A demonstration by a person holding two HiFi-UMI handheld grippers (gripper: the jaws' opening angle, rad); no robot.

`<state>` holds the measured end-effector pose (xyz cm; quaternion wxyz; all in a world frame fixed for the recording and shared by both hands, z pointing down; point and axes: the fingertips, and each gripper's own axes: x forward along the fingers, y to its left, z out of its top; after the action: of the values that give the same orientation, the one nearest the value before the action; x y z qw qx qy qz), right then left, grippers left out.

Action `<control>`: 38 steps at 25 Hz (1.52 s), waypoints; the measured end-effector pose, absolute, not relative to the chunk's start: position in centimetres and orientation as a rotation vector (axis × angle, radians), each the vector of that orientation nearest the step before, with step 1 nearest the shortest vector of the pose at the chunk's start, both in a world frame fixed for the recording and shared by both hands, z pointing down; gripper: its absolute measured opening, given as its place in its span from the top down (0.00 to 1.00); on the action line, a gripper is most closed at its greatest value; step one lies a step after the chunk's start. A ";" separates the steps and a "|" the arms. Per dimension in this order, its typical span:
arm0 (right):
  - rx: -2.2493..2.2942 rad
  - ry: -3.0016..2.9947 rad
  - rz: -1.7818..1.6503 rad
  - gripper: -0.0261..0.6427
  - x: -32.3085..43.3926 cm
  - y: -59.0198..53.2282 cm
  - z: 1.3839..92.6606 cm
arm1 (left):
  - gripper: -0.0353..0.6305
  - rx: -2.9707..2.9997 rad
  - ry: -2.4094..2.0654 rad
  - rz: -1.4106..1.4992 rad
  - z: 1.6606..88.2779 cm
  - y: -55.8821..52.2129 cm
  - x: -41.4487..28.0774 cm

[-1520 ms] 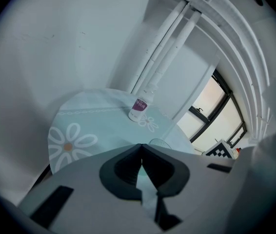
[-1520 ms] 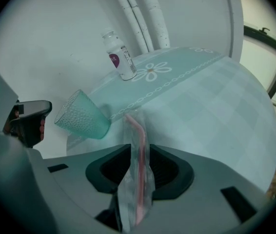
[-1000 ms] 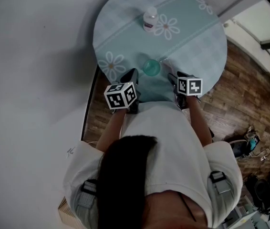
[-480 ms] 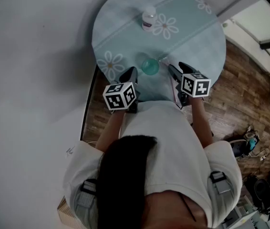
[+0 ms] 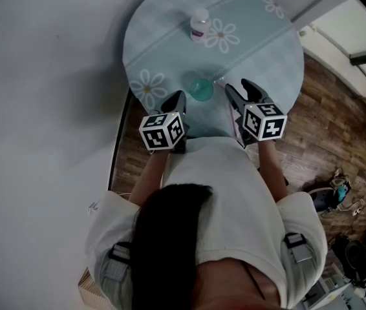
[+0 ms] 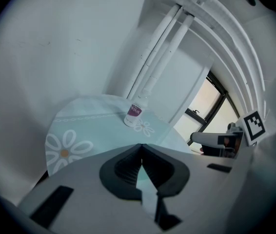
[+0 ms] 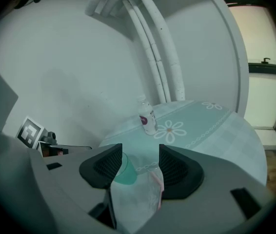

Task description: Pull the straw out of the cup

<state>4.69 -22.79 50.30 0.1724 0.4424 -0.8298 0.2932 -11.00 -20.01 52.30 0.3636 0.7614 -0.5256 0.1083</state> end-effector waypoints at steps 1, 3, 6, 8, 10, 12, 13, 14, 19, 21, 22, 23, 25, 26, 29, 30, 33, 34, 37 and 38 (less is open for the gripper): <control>1.258 -2.357 0.813 0.64 4.6 -22.8 50.1 | 0.93 1.966 -1.360 0.269 52.0 -20.1 -11.0; 1.244 -2.354 0.765 0.64 4.2 -22.7 50.0 | 0.93 1.983 -1.370 0.246 51.3 -20.3 -10.9; 1.283 -2.374 0.700 0.64 3.9 -22.6 49.3 | 0.93 2.012 -1.364 0.245 50.7 -20.6 -10.3; 1.373 -2.387 0.665 0.64 4.3 -22.8 48.5 | 0.93 2.036 -1.364 0.263 50.5 -20.6 -10.2; 1.453 -2.396 0.629 0.64 4.8 -22.8 47.6 | 0.93 2.052 -1.363 0.277 50.4 -20.4 -10.1; 1.483 -2.409 0.612 0.64 5.1 -22.7 47.1 | 0.93 2.057 -1.364 0.280 50.3 -20.2 -10.1; 1.484 -2.416 0.609 0.65 5.1 -22.6 46.9 | 0.93 2.058 -1.365 0.280 50.3 -20.2 -10.2; 1.485 -2.419 0.603 0.67 5.0 -22.5 46.9 | 0.93 2.060 -1.366 0.280 50.2 -20.2 -10.2; 1.492 -2.413 0.576 0.79 4.5 -22.3 46.8 | 0.93 2.085 -1.354 0.278 49.9 -20.7 -10.0; 1.481 -2.413 0.573 0.82 4.3 -22.2 46.9 | 0.93 2.093 -1.348 0.283 49.7 -20.7 -9.7; 1.475 -2.413 0.572 0.83 4.3 -22.2 47.0 | 0.93 2.097 -1.345 0.286 49.7 -20.8 -9.5; 1.470 -2.411 0.571 0.84 4.2 -22.2 47.1 | 0.93 2.102 -1.342 0.289 49.6 -20.8 -9.3; 1.460 -2.408 0.568 0.86 4.1 -22.2 47.3 | 0.93 2.112 -1.337 0.296 49.6 -20.9 -8.9; 1.457 -2.407 0.566 0.87 4.1 -22.2 47.4 | 0.93 2.117 -1.335 0.300 49.5 -20.9 -8.7; 1.459 -2.401 0.564 0.88 4.4 -22.4 47.6 | 0.93 2.129 -1.332 0.309 49.4 -21.3 -8.1; 1.464 -2.393 0.569 0.88 4.5 -22.5 47.7 | 0.93 2.130 -1.332 0.311 49.4 -21.5 -8.0; 1.500 -2.353 0.593 0.89 5.1 -22.7 48.3 | 0.93 2.131 -1.333 0.325 49.5 -21.7 -7.7; 1.505 -2.343 0.595 0.89 5.2 -22.7 48.4 | 0.93 2.132 -1.333 0.328 49.5 -21.8 -7.7; 1.483 -2.333 0.586 0.90 5.1 -22.6 48.9 | 0.93 2.127 -1.335 0.332 49.8 -21.8 -7.7; 1.478 -2.330 0.584 0.90 5.0 -22.5 49.1 | 0.93 2.122 -1.335 0.333 50.0 -21.8 -7.7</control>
<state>5.03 -22.50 49.09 0.1599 0.5172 -0.8155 0.2046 -7.70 -21.77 49.95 0.3014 0.8001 -0.5031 0.1257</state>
